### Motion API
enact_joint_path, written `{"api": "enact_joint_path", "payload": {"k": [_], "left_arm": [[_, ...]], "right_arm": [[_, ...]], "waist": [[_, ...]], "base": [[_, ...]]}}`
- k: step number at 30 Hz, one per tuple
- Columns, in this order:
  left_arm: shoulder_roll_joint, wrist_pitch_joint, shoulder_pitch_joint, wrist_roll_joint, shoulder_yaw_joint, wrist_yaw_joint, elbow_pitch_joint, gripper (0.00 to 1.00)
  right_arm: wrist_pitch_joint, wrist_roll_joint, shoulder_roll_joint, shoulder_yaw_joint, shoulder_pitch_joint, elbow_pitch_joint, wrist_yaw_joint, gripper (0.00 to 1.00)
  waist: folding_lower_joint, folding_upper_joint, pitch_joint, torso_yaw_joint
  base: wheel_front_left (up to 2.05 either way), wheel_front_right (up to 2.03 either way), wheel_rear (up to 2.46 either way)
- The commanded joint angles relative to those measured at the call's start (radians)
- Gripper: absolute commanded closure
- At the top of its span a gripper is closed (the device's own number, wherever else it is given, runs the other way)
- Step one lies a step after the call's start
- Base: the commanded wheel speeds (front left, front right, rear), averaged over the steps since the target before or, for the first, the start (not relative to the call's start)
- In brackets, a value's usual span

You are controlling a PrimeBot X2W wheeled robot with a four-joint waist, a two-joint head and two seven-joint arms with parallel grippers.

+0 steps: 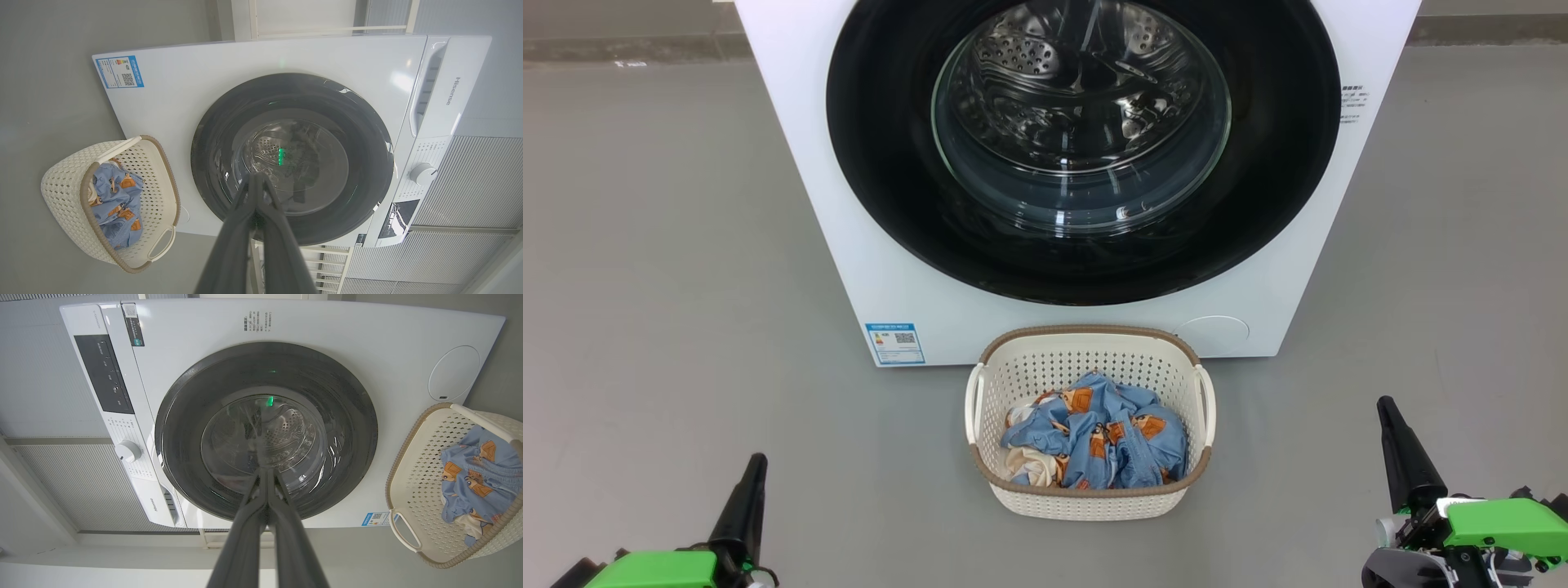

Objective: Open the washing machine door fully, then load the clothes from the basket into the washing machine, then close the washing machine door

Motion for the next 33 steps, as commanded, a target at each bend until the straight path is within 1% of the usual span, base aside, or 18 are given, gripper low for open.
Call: {"api": "enact_joint_path", "payload": {"k": [1, 26, 27, 28, 30, 33], "left_arm": [[0.013, 0.007, -0.037, 0.015, 0.034, -0.010, -0.018, 1.00], [0.013, 0.007, -0.037, 0.015, 0.034, -0.010, -0.018, 1.00], [0.000, 0.000, 0.000, 0.000, 0.000, 0.000, 0.000, 1.00], [-0.001, -0.001, 0.001, -0.001, -0.001, 0.001, 0.004, 0.00], [-0.009, -0.001, 0.015, -0.002, -0.004, 0.002, 0.026, 0.00], [-0.008, -0.008, 0.012, -0.003, -0.006, 0.001, 0.020, 0.00]], "right_arm": [[0.007, -0.023, -0.004, 0.021, -0.012, -0.023, 0.002, 1.00], [0.009, -0.026, -0.001, 0.017, -0.013, -0.023, 0.002, 1.00], [0.003, -0.019, 0.002, -0.002, 0.000, 0.000, 0.000, 1.00], [0.002, -0.021, 0.002, -0.002, 0.000, 0.006, 0.000, 0.00], [0.002, -0.021, 0.007, -0.001, 0.007, 0.030, 0.000, 0.00], [-0.004, -0.021, 0.007, 0.003, 0.003, 0.023, 0.000, 0.00]], "waist": [[0.0000, 0.0000, 0.000, 0.000], [0.0000, 0.0000, 0.000, 0.000], [0.0000, 0.0000, 0.000, 0.000], [0.0000, 0.0000, 0.000, 0.000], [0.0000, 0.0000, 0.000, 0.000], [0.0003, 0.0000, 0.001, 0.000]], "base": [[0.00, 0.00, 0.00], [0.00, 0.00, 0.00], [0.00, 0.00, 0.00], [0.00, 0.00, 0.00], [0.00, 0.00, 0.00], [0.00, 0.00, 0.00]]}}
